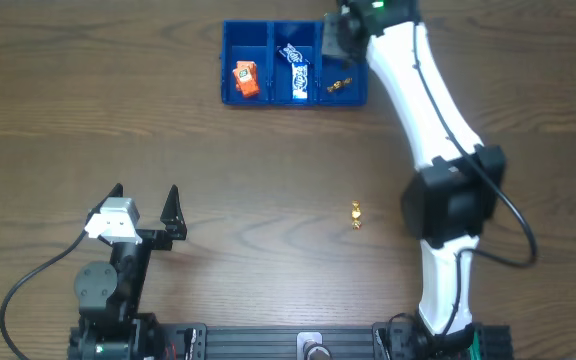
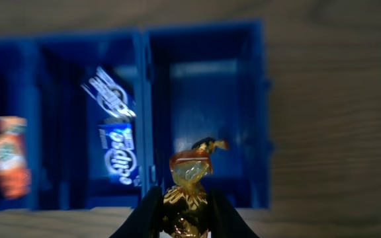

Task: Sort Candies Into Trays

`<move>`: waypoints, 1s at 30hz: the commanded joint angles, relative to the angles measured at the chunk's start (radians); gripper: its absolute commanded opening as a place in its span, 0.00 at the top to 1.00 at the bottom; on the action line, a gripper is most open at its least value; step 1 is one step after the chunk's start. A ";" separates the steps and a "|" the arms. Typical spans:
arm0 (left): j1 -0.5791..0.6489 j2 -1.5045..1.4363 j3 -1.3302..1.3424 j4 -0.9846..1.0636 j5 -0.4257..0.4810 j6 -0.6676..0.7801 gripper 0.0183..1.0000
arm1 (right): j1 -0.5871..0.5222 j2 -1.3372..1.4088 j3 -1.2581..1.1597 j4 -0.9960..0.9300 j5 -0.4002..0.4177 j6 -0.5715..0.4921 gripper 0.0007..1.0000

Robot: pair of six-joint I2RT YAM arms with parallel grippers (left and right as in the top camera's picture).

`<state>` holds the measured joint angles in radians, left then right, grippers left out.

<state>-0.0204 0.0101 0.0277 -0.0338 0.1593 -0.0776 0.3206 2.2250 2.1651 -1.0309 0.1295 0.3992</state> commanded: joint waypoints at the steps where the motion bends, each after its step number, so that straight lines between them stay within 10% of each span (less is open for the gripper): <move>1: 0.005 -0.006 -0.023 -0.028 0.021 0.003 0.00 | -0.009 0.074 0.016 0.027 0.008 -0.026 0.70; 14: 0.005 -0.006 -0.023 -0.028 0.021 0.003 0.00 | -0.013 -0.002 0.014 -0.071 0.009 -0.053 0.20; 30: 0.005 -0.006 -0.023 -0.028 0.021 0.003 0.00 | 0.115 -0.721 -0.942 0.041 -0.003 0.102 0.03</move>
<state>-0.0204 0.0101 0.0277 -0.0341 0.1593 -0.0776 0.4107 1.5673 1.4097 -0.9859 0.1303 0.4137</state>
